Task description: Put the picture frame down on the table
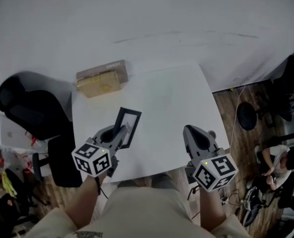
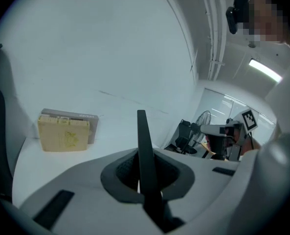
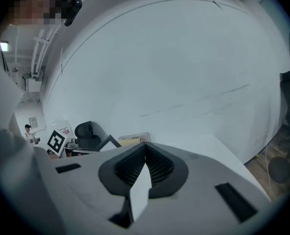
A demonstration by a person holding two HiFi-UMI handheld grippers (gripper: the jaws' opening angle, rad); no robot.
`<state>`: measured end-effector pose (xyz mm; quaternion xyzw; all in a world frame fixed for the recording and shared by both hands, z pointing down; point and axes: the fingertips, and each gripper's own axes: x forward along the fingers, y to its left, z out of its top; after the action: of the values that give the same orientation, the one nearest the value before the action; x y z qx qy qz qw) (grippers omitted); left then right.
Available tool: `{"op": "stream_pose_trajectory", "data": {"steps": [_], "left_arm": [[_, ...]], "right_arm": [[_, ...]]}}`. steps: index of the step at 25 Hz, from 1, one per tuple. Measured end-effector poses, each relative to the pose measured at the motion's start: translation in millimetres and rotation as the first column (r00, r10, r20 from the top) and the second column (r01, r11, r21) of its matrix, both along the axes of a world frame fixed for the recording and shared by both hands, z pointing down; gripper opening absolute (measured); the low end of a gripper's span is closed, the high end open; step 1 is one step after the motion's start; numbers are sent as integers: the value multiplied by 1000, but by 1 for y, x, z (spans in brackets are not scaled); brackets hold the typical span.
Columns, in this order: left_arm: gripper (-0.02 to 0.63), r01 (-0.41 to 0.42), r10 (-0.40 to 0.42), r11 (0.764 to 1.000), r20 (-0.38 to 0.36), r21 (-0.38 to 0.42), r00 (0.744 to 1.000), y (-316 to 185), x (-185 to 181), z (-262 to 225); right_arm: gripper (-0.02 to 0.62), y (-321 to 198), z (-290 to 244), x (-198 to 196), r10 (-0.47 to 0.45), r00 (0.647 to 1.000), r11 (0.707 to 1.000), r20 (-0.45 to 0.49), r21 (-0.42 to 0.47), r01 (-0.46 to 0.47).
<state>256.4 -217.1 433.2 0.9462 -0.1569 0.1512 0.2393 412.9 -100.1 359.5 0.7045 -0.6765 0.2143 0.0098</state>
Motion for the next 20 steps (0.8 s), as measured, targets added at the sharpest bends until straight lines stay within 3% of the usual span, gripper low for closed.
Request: {"op": "stream_pose_trajectory", "data": {"steps": [7,11,20], "left_arm": [[43,162,-160,985,43,-63,986,2,-1,24],[43,253,-247,963,66,-91,967,10,-14,40],[43,371,-358,913,102,-169,928,22,-43,84]], "right_arm": [[25,-31,12,16,-162,986,986,43,-22,163],[25,-46,23,4,-281,958,958,55,-37,283],[25,-65,52,-35,-424,902,899,88,-84,431]]}}
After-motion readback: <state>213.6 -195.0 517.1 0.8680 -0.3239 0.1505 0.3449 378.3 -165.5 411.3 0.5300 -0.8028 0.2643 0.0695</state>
